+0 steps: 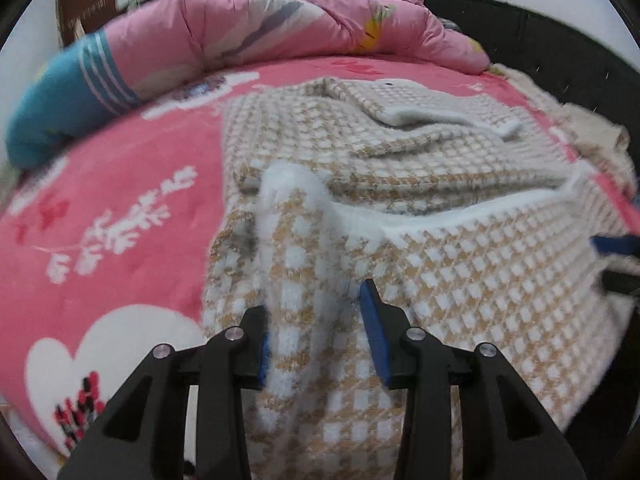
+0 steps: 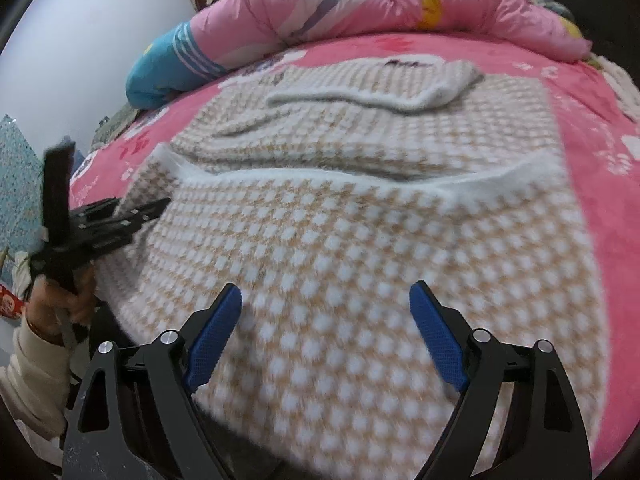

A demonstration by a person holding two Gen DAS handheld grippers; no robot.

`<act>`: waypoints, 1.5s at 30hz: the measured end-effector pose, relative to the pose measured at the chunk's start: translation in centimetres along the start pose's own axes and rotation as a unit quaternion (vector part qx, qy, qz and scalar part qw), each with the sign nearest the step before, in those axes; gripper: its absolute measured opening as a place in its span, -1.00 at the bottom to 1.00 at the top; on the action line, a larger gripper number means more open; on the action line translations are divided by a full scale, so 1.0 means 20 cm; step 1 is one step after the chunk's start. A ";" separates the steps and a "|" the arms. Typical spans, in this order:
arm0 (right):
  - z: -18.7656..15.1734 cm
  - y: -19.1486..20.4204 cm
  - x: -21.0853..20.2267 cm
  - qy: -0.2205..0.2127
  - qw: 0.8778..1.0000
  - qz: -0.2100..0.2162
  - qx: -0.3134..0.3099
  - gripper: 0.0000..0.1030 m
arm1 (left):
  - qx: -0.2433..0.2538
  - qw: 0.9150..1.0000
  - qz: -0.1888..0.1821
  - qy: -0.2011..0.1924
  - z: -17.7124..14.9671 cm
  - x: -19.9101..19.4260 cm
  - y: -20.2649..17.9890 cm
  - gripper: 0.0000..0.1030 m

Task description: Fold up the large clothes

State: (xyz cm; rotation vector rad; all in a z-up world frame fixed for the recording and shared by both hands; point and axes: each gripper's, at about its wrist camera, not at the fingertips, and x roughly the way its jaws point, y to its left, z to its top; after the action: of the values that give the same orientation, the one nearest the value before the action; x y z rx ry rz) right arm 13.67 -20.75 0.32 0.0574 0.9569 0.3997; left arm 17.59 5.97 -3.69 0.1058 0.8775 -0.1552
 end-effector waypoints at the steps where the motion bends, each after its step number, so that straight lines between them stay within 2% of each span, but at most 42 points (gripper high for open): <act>1: -0.01 -0.03 -0.05 -0.010 1.000 -0.004 0.005 0.57 | 0.005 1.000 0.012 -0.003 -0.01 -0.01 -0.02 -0.28; 6: -0.03 -0.27 -0.30 -0.053 0.997 -0.048 0.041 0.41 | 0.002 0.999 0.032 -0.006 -0.01 -0.01 -0.04 -0.28; 8: 0.00 -0.36 -0.32 -0.053 0.995 -0.057 0.059 0.21 | 0.003 0.999 0.035 -0.003 0.00 0.00 -0.04 -0.28; 15: 0.18 -0.55 -0.07 -0.022 0.996 -0.023 0.080 -0.04 | 0.001 0.999 0.047 -0.002 0.00 0.01 -0.07 -0.28; 19: 0.29 -0.54 0.09 -0.008 0.997 -0.070 0.032 -0.12 | 0.006 0.998 0.055 -0.001 0.00 0.00 -0.09 -0.28; 24: 0.20 -0.47 0.07 0.012 0.996 -0.085 -0.016 -0.15 | 0.006 0.998 0.059 0.003 0.00 0.00 -0.10 -0.28; 27: 0.11 -0.47 -0.01 0.019 0.998 -0.054 -0.017 -0.15 | 0.009 0.998 0.060 0.002 0.00 0.00 -0.10 -0.28; 30: 0.08 -0.51 -0.05 0.022 1.000 -0.021 0.000 -0.17 | 0.015 0.998 0.064 0.001 0.00 0.00 -0.11 -0.28; 33: 0.13 -0.58 0.00 0.023 0.999 0.028 0.038 -0.19 | 0.015 0.998 0.066 0.002 0.00 0.00 -0.11 -0.28; 36: 0.18 -0.63 0.10 0.031 0.995 0.062 0.077 -0.30 | 0.010 0.998 0.065 0.004 0.00 0.00 -0.10 -0.28; 39: 0.21 -0.64 0.18 0.046 0.993 0.060 0.087 -0.41 | 0.004 0.998 0.066 0.006 0.00 0.00 -0.10 -0.28; 45: 0.15 -0.54 0.10 0.061 0.996 0.039 0.057 -0.50 | 0.005 0.997 0.074 0.008 0.01 0.00 -0.12 -0.28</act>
State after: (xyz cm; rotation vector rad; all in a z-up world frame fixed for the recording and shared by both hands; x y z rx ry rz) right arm 20.33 -29.65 -1.96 0.1750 1.1005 0.4235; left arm 17.21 3.55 -3.67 0.1807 0.8823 -0.0193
